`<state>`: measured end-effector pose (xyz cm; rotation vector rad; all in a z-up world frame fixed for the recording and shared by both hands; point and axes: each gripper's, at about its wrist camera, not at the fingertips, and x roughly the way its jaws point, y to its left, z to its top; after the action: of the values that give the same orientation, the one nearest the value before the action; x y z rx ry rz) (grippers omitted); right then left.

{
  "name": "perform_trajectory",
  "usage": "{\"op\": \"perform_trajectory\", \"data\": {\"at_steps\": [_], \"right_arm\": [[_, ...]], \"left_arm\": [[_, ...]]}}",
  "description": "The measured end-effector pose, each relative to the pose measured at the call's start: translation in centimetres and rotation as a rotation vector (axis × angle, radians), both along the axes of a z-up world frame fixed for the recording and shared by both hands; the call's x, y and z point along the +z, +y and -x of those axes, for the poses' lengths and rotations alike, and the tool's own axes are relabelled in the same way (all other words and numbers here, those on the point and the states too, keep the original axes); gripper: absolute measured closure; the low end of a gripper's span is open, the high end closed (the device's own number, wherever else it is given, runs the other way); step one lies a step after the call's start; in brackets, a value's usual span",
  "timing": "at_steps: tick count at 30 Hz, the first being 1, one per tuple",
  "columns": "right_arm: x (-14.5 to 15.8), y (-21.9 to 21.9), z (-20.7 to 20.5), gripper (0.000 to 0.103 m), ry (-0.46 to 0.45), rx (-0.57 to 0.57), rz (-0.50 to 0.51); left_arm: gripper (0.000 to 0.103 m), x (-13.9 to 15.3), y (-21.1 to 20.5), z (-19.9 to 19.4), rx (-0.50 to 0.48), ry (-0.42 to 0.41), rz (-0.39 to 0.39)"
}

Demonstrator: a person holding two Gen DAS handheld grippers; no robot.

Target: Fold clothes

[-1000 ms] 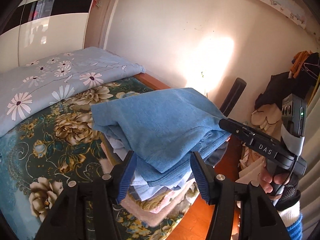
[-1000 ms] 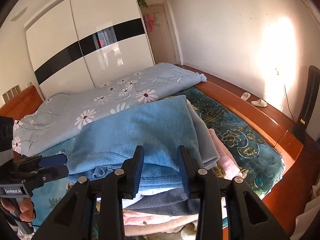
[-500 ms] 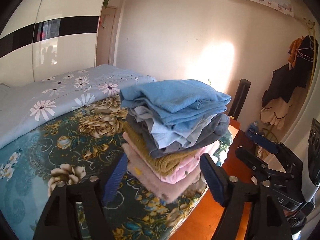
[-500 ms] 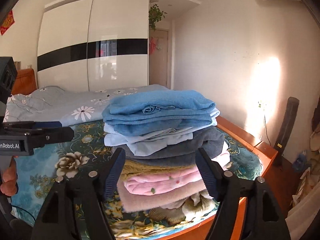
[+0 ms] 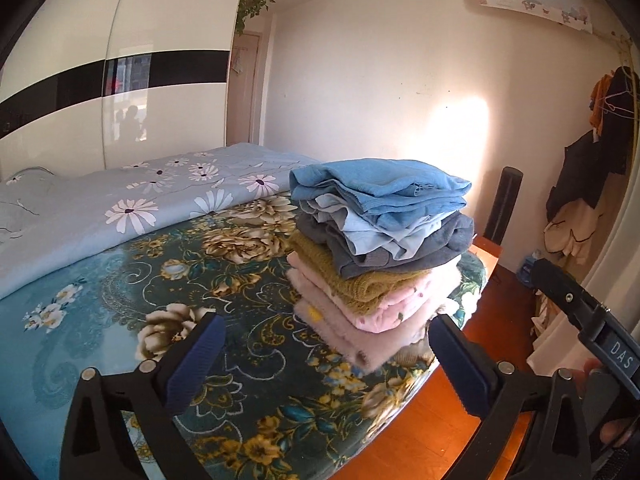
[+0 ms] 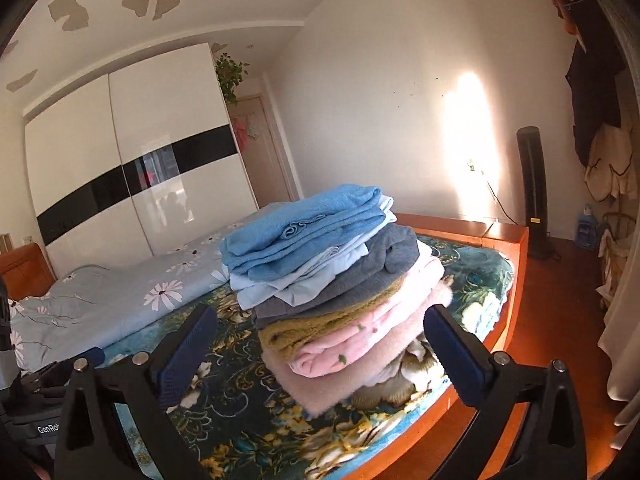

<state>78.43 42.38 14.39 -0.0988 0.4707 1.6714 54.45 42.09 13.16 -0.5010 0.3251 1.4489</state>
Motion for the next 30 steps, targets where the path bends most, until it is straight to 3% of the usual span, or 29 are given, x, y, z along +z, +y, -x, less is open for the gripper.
{"op": "perform_trajectory", "data": {"at_steps": [5,9,21,30], "right_arm": [[-0.5,-2.0,0.9,0.000,-0.022,-0.039,0.030],[-0.9,-2.3,1.6,0.000,-0.038,-0.037,0.072],[0.0,-4.3,3.2,0.000,-0.091,-0.050,0.076],[0.5,-5.6,4.2,0.000,-0.108,-0.024,0.065]], "left_arm": [[0.000,0.0,-1.5,-0.7,0.074,0.082,-0.011],[0.000,0.1,-2.5,-1.2,0.080,0.132,-0.011],[0.000,1.3,-4.7,0.1,0.110,0.090,0.001],[0.000,1.7,-6.0,0.4,0.149,0.119,-0.019]]}}
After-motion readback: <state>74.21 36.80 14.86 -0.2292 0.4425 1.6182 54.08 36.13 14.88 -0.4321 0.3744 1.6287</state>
